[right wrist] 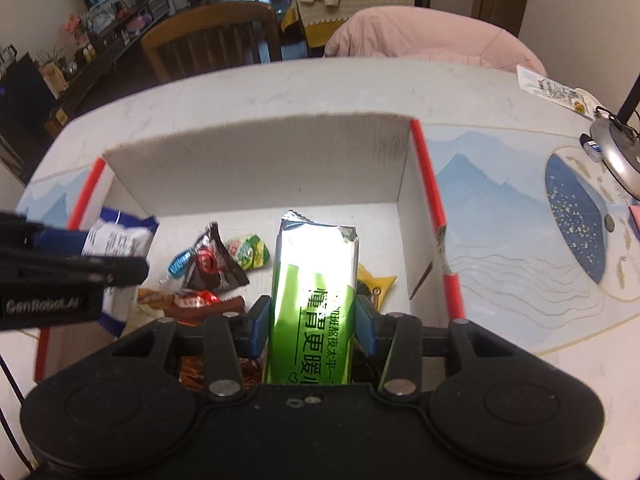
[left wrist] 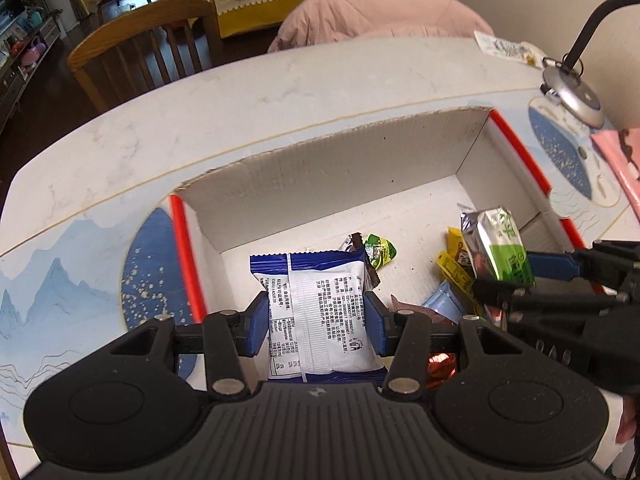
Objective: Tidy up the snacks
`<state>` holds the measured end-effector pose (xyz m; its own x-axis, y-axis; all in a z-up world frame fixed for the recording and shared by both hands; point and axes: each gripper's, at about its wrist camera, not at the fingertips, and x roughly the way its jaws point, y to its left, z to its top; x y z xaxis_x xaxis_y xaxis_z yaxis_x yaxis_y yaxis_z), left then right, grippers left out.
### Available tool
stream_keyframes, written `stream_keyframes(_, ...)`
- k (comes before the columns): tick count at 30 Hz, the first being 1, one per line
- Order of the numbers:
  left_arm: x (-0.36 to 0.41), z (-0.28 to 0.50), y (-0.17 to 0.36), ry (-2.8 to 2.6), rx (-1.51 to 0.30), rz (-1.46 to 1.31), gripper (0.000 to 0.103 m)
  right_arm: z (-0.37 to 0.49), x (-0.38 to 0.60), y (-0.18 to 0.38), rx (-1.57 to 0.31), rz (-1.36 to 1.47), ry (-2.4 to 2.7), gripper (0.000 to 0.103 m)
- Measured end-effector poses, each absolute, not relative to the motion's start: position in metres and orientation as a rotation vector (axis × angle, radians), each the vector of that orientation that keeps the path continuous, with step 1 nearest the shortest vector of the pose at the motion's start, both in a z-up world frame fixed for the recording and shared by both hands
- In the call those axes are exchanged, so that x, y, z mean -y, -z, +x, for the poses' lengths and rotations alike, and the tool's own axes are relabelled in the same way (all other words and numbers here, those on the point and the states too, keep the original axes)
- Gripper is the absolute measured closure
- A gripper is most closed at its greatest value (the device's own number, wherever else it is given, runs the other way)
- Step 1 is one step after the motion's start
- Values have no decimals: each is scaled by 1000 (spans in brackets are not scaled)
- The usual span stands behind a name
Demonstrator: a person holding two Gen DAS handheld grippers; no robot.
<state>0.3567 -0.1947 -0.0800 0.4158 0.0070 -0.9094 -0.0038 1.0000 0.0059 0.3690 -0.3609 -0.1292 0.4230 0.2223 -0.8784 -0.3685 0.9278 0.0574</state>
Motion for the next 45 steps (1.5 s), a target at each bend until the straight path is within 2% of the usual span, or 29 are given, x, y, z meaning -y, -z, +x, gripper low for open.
stream_keyframes(11, 202, 370, 101, -10, -1207, 11, 54, 370, 364, 143, -1105, -161, -391, 60)
stream_keyframes(19, 203, 367, 101, -27, -1197, 6, 54, 368, 367, 141, -1098, -145, -415, 56)
stream_keyframes(24, 202, 360, 95, -33, -1173, 1, 54, 363, 369, 132, -1066, -125, -426, 44)
stream_keyframes(26, 202, 356, 91, -30, -1159, -1, 51, 361, 371, 126, -1048, -116, -429, 42)
stream_keyframes(34, 197, 332, 67, 5, -1083, -23, 49, 338, 372, 97, -969, -83, -433, 36)
stream_keyframes(36, 196, 324, 60, 20, -1063, -20, 49, 331, 371, 89, -940, -80, -430, 29)
stream_keyframes(38, 193, 317, 52, 30, -1041, -22, 46, 323, 369, 82, -913, -74, -435, 23)
stream_keyframes(45, 176, 289, 31, 53, -980, -53, 40, 297, 369, 64, -855, -33, -435, 16)
